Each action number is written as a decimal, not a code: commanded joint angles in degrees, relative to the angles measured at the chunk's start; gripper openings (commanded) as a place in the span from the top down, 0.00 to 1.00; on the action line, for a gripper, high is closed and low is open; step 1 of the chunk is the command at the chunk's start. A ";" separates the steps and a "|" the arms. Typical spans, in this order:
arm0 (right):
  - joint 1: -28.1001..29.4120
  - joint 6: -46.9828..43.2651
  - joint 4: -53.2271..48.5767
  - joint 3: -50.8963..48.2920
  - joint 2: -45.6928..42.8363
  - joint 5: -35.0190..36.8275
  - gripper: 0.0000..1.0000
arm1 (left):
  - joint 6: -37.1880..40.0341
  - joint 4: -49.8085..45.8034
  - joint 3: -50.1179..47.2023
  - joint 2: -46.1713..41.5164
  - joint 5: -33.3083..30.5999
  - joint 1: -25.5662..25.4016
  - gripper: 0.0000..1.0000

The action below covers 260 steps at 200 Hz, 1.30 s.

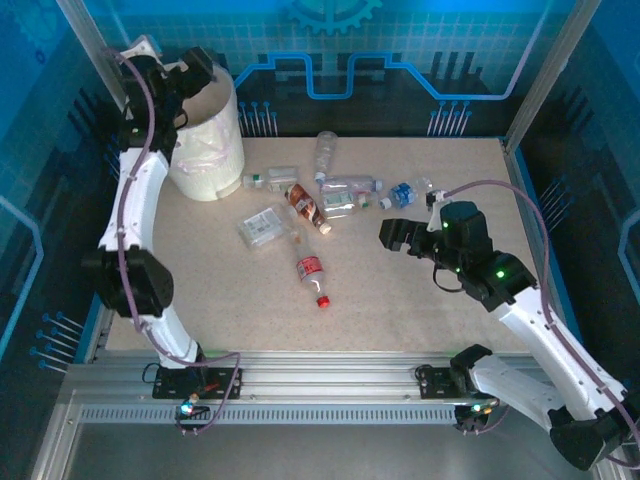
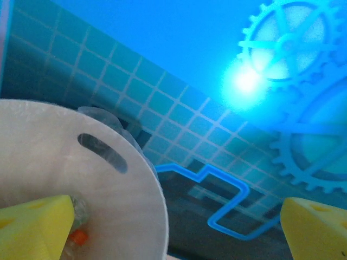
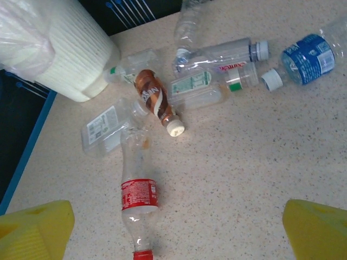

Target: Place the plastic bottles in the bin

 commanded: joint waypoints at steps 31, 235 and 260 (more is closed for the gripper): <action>-9.44 -0.58 3.63 -0.72 6.88 -2.80 0.00 | -5.04 0.50 -19.56 -17.34 10.99 -0.10 0.01; -25.86 22.14 1.71 35.52 64.20 0.57 0.00 | -0.49 -19.73 -50.85 -49.50 9.23 -0.11 0.01; -25.83 25.08 -1.98 42.50 70.14 2.18 0.00 | -0.87 -19.23 -51.21 -49.11 9.86 -0.11 0.01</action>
